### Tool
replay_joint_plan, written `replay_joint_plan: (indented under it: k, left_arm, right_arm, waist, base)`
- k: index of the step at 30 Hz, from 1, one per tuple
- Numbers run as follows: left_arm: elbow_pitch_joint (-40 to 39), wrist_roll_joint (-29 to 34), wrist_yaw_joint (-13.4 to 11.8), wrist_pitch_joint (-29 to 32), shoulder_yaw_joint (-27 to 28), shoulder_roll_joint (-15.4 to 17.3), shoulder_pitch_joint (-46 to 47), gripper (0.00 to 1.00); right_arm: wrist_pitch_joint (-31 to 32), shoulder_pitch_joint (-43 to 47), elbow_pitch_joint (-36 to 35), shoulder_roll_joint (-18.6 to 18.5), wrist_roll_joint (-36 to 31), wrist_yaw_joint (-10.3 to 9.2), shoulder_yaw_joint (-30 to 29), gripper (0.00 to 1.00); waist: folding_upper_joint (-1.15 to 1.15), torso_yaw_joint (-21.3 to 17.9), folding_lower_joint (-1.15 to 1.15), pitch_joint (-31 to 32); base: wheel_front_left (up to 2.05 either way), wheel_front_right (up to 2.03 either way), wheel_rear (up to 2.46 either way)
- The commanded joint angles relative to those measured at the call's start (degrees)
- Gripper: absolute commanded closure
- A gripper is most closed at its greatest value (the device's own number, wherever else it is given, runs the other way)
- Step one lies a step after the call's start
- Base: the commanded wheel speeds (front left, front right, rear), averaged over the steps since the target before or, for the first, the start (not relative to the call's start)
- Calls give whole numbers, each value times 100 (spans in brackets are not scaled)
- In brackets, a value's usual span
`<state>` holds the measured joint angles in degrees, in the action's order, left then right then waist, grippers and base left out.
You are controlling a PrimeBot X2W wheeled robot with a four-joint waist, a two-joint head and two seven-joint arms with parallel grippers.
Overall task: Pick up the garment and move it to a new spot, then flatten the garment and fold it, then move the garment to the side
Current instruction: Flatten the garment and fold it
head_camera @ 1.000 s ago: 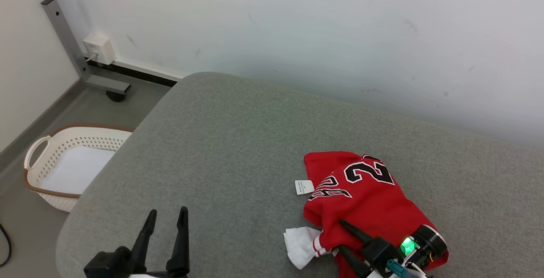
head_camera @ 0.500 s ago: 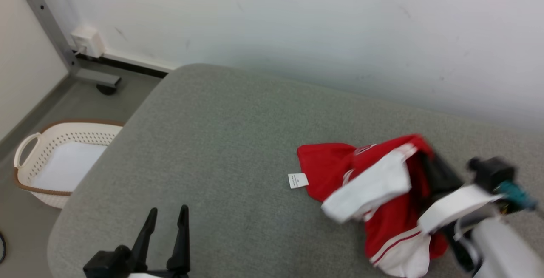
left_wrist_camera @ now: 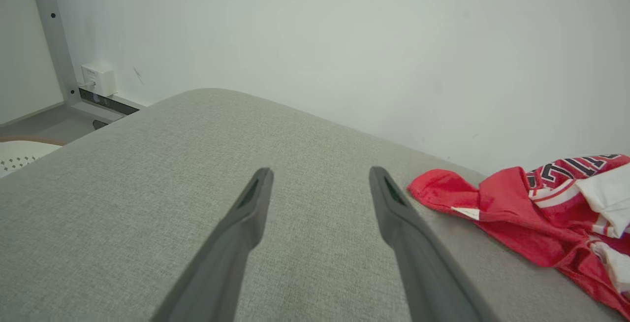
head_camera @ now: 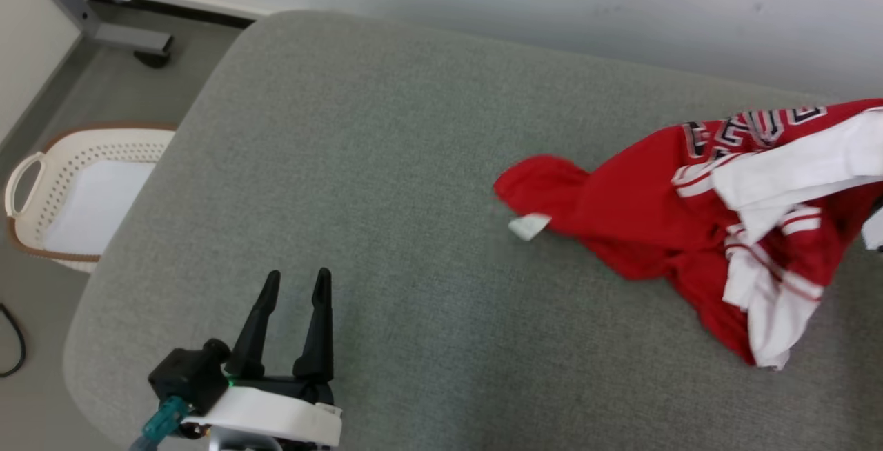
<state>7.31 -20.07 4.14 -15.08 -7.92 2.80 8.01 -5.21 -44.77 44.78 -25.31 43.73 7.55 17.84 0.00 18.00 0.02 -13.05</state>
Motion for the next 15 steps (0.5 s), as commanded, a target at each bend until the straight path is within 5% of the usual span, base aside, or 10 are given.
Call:
replay_joint_plan:
  k: [1, 2, 3, 15]
  left_arm:
    - [-2, -96, -19, -9, -24, 20, 56, 0]
    - [3, -99, -40, -9, -49, 21, 69, 0]
    - [13, -112, -50, -9, -58, 21, 78, 0]
    - [205, 113, 17, -9, 19, 19, -187, 0]
  right_arm:
    - [7, -223, 319, -9, 44, -14, -81, 87]
    - [35, -289, 542, -31, 34, -14, -99, 56]
    - [30, -352, 745, -37, 51, -14, -145, 1]
    - [-742, -277, 1710, 147, -301, -14, 91, 0]
  waist:
    - [0, 97, -2, -189]
    - [0, 107, -2, -203]
    - [0, 113, -2, -208]
    - [0, -378, -2, 643]
  base:
    - [0, 0, 0]
    - [0, 0, 0]
    - [0, 0, 0]
    - [0, 0, 0]
